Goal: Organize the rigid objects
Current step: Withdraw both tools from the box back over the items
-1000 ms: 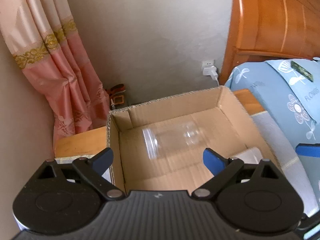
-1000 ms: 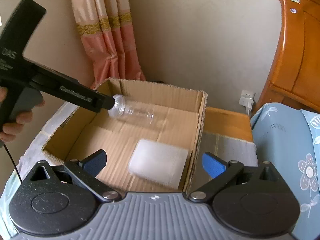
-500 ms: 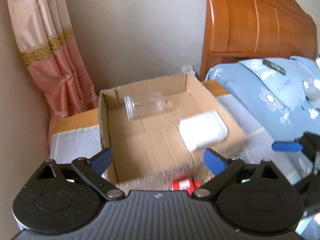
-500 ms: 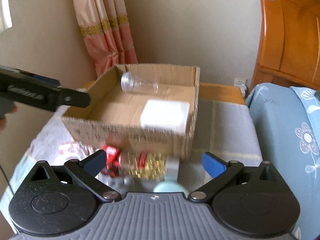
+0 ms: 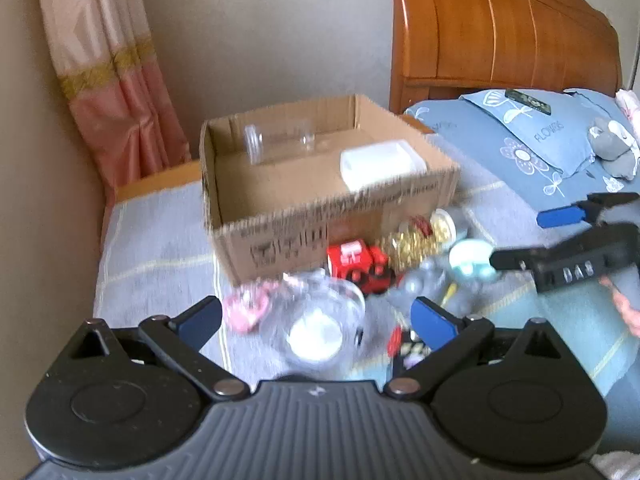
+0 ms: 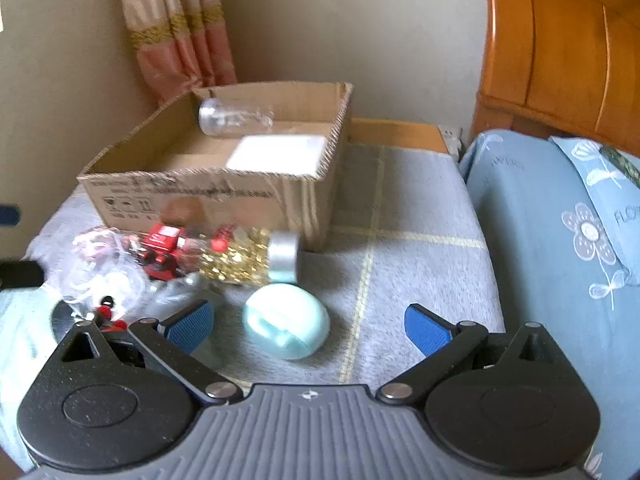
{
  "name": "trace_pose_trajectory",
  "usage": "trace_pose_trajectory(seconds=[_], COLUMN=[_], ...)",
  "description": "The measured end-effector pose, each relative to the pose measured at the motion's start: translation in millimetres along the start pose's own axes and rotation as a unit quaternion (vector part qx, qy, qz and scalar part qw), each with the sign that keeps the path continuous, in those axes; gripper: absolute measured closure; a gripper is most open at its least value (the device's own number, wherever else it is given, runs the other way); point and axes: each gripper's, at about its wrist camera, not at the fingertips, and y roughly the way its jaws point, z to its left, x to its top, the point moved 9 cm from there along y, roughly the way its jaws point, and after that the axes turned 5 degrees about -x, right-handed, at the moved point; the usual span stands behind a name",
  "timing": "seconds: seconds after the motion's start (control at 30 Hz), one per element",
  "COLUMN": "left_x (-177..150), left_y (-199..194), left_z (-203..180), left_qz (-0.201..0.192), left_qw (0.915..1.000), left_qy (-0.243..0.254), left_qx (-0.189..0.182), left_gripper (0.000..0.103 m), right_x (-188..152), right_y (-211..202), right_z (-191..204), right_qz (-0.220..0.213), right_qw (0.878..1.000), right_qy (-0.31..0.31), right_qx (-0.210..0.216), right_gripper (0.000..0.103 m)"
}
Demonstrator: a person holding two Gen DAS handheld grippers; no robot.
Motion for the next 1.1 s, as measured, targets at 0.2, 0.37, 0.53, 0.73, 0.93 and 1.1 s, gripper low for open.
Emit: trace_pose_trajectory(seconds=[0.2,0.37,0.53,0.73,0.93,1.1], left_x=[-21,-34,-47,-54,-62,-75], left_y=[-2,1,4,5,9,18], left_z=[8,12,15,17,15,11], left_qz=[0.004,0.010,0.026,0.032,0.041,0.054], left_qw=[0.9997,0.9995,0.9994,0.9993,0.9987,0.9977], left_qy=[-0.021,-0.025,-0.017,-0.012,-0.006,0.000], left_qx=[-0.008,-0.013,-0.011,-0.018,-0.029,-0.042], left_gripper=[0.003,0.003,0.003,0.003,0.003,0.003], right_x=[-2,0,-2,-13,-21,-23], right_y=[32,55,61,56,47,45], right_z=[-3,5,2,-11,-25,-29], right_qz=[0.027,0.039,0.035,0.043,0.047,0.033], right_qw=[0.999,0.999,0.999,0.998,0.997,0.996], right_qy=[0.029,0.030,0.004,-0.046,-0.064,-0.077], right_qx=[0.015,0.008,-0.010,-0.029,-0.009,0.003], right_gripper=[0.000,0.000,0.000,0.000,0.000,0.000])
